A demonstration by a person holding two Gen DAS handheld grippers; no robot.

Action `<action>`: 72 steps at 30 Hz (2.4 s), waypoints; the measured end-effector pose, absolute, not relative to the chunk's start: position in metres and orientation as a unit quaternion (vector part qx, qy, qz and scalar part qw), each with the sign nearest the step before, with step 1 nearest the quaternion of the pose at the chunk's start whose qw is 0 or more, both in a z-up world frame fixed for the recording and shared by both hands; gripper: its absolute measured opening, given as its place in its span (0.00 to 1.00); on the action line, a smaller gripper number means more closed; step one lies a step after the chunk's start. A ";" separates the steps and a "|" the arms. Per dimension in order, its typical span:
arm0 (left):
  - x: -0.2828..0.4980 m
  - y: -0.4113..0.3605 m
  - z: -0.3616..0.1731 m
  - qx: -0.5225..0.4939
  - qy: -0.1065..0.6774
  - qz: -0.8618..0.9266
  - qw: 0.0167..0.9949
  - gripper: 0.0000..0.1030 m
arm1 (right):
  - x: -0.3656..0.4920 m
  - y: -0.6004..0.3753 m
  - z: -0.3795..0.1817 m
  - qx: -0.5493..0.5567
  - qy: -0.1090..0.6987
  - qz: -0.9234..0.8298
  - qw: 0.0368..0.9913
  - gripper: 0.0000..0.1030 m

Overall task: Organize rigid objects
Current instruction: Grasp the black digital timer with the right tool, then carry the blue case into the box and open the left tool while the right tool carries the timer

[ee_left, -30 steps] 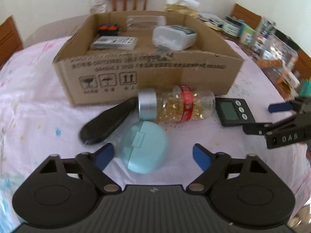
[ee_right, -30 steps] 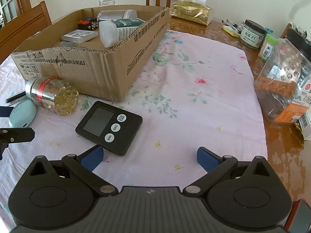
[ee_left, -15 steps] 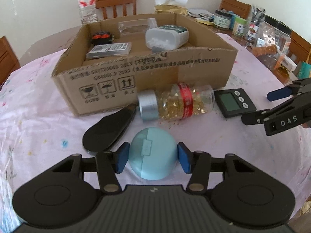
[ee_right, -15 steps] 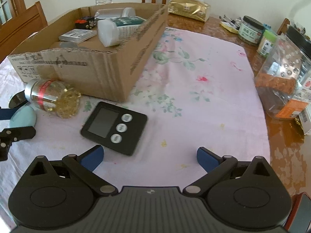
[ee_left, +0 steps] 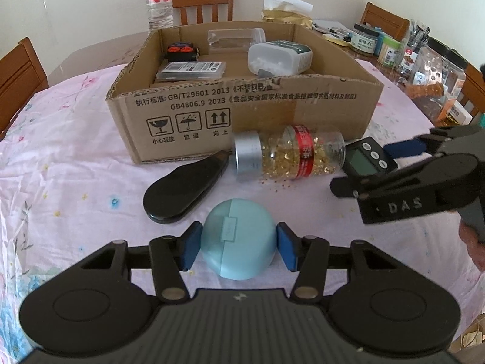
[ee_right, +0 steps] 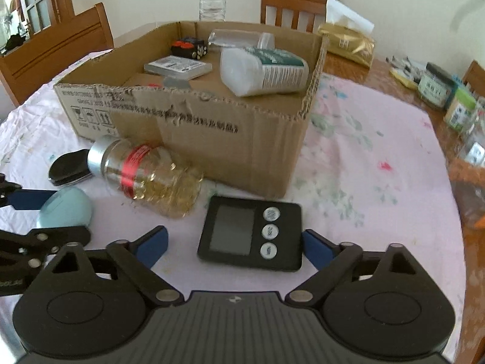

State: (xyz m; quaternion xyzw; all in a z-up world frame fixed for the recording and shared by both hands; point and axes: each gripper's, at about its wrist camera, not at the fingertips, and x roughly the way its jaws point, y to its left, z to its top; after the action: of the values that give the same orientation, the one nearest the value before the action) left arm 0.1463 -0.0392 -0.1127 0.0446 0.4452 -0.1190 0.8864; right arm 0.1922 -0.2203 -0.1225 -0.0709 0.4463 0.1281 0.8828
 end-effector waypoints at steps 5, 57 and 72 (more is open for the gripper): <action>0.146 -0.039 -0.113 0.040 0.442 -0.115 0.888 0.51 | 0.193 -0.228 -0.118 -0.072 0.443 0.129 0.884 0.77; 0.169 -0.023 -0.038 0.128 0.466 -0.253 0.838 0.50 | 0.189 -0.230 -0.062 -0.106 0.474 0.156 0.860 0.75; 0.175 -0.016 -0.032 0.141 0.466 -0.282 0.826 0.50 | 0.205 -0.229 -0.114 -0.127 0.510 0.243 0.815 0.87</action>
State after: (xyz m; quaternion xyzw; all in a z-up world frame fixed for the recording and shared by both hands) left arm 0.1749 -0.0165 -0.0321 0.1408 0.4664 -0.2824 0.8264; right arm 0.2055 -0.2286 -0.1139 -0.1266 0.5100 0.2426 0.8155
